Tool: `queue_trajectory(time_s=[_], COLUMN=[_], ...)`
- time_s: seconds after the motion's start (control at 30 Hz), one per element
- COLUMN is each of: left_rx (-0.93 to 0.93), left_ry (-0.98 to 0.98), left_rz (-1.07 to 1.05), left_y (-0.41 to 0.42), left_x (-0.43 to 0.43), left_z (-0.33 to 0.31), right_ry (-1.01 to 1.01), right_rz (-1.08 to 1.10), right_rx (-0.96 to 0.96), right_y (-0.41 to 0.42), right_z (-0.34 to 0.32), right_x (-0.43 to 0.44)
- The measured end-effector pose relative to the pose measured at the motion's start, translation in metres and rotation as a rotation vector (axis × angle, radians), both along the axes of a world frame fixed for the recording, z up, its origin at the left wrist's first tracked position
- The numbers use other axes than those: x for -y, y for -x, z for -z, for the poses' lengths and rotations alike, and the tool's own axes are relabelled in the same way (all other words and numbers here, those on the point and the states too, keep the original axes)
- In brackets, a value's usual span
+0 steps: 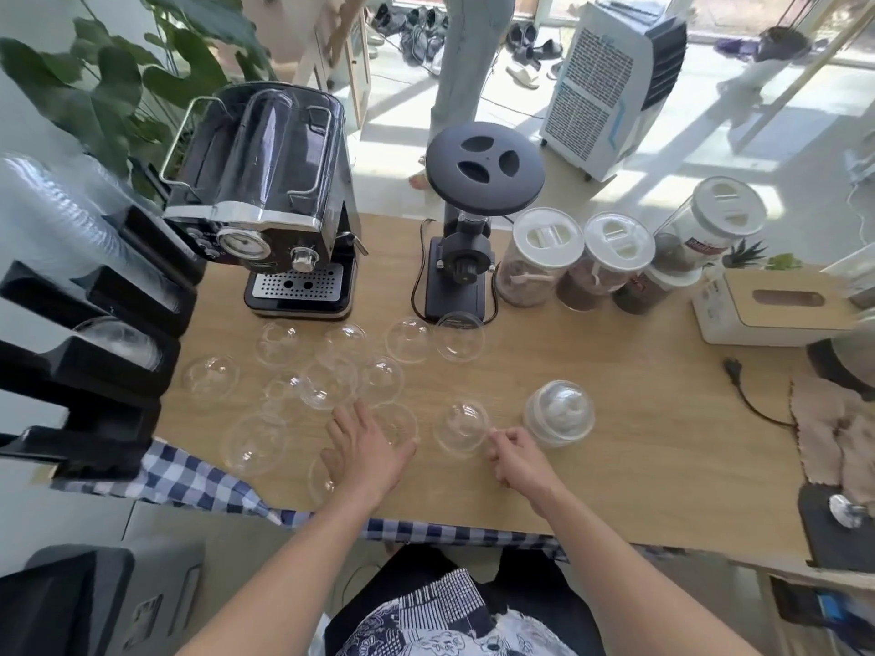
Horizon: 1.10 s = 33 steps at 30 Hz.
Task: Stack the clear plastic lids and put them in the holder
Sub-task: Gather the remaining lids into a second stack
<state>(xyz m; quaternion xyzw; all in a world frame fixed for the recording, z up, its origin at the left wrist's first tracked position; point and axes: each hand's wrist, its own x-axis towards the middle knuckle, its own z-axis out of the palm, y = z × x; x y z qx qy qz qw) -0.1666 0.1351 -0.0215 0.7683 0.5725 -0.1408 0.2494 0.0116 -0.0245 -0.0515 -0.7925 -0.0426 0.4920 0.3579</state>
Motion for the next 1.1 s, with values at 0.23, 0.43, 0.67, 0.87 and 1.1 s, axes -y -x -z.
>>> queue_trajectory(time_s=[0.23,0.43,0.67,0.87,1.1], left_rx=[-0.079,-0.024,-0.09,-0.113,-0.095], left_ry=[-0.033,-0.197,0.001,-0.018,-0.077], left_rz=[0.094,0.223,0.127,0.13,0.21], left_y=[-0.001,0.041,0.085,0.096,0.101], left_x=[0.001,-0.015,-0.019,-0.008,-0.013], left_z=[0.003,0.002,-0.002,-0.001,0.005], right_ry=[0.03,-0.078,-0.101,0.177,0.206], right_rz=[-0.024,-0.229,-0.85,-1.115,-1.153], right_rx=[0.049,0.488,0.928,0.944,0.97], right_y=[0.001,0.015,0.048,0.073,0.083], right_z=[0.002,-0.021,-0.025,-0.008,-0.007], right_x=[-0.003,-0.022,-0.078,-0.112,-0.122])
